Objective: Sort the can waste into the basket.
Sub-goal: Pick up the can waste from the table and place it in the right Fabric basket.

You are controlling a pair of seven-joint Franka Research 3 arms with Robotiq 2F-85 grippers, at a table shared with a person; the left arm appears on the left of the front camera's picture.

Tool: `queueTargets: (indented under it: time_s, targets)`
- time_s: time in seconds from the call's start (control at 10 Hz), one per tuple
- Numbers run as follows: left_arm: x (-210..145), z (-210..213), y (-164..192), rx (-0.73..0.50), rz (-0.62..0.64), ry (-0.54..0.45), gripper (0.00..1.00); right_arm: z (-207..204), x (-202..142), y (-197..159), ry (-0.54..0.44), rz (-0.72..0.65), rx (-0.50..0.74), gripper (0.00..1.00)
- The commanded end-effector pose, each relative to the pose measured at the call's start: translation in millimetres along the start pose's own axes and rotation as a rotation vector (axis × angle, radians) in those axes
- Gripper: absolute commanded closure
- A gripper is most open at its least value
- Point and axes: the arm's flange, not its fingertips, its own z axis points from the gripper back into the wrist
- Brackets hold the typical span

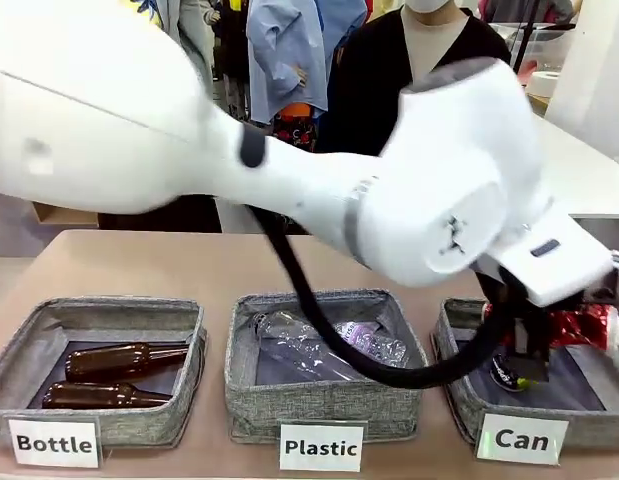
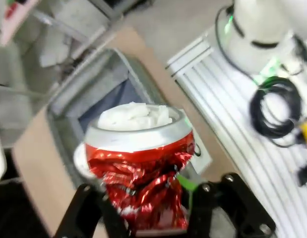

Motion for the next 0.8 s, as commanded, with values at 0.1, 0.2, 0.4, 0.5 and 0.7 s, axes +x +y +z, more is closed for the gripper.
queueTargets:
  time_s: [0.1, 0.2, 0.4, 0.5, 0.7]
  targets:
    - [17.6, -35.6, 51.8, 0.011, 0.058, 0.113, 1.00, -5.9, 17.9, 2.1, 0.040, -0.054, -0.035, 0.00]
    - [13.0, -37.0, 61.7, 0.008, 0.075, 0.116, 1.00, -5.9, 17.9, 2.1, 0.040, -0.054, -0.035, 0.00]
    - [10.4, -32.5, 71.6, 0.015, 0.121, 0.124, 1.00, -5.9, 17.9, 2.1, 0.040, -0.054, -0.035, 0.00]
    - [10.0, -31.0, 72.3, 0.024, 0.127, 0.128, 1.00, -5.9, 17.9, 2.1, 0.040, -0.054, -0.035, 0.00]
    - [6.6, -27.9, 76.1, 0.035, 0.119, 0.152, 0.61, -5.9, 17.9, 2.1, 0.040, -0.054, -0.035, 0.00]
